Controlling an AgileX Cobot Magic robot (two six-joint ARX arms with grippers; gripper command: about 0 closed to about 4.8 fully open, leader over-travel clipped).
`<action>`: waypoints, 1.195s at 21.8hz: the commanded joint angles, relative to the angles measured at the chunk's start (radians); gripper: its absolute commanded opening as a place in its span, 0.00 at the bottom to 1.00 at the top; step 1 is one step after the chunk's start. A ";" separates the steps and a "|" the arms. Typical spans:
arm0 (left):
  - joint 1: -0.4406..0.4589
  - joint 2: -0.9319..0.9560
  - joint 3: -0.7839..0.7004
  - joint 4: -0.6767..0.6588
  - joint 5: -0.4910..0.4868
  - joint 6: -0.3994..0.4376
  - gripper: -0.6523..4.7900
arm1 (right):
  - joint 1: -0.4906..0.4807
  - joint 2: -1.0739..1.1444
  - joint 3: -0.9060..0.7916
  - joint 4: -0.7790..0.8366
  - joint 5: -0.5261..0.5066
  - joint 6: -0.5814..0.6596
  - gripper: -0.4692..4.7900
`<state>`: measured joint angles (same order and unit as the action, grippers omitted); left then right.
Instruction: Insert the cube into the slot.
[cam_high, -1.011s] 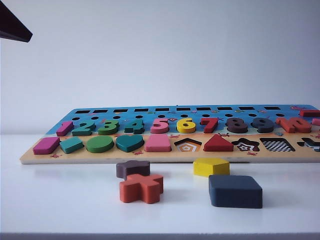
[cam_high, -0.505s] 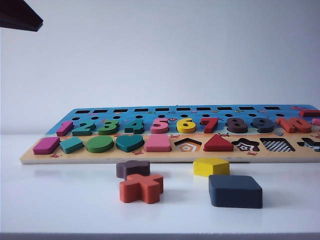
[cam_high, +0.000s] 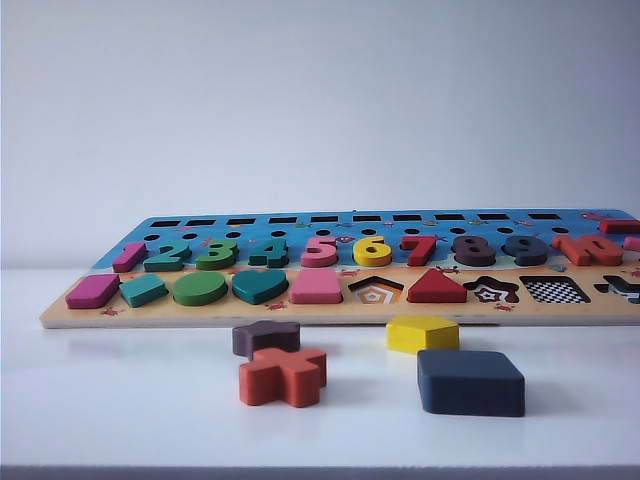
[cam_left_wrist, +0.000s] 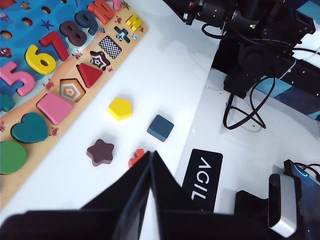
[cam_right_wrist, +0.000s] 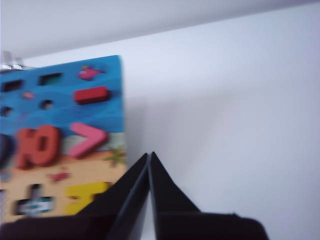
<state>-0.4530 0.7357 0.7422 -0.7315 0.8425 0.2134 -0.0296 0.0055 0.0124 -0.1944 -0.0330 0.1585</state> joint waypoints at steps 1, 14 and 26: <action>0.002 0.005 0.005 0.001 0.000 0.007 0.14 | 0.000 -0.003 0.014 0.055 -0.274 0.144 0.13; 0.023 0.014 0.000 0.025 -0.087 0.003 0.14 | 0.000 0.135 0.647 -0.202 -0.546 0.118 0.21; 0.023 0.014 -0.015 0.024 -0.117 0.003 0.14 | 0.233 0.712 1.157 -0.958 -0.634 -0.433 0.35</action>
<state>-0.4301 0.7490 0.7239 -0.7193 0.7235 0.2131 0.1818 0.7010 1.1622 -1.1069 -0.7143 -0.2207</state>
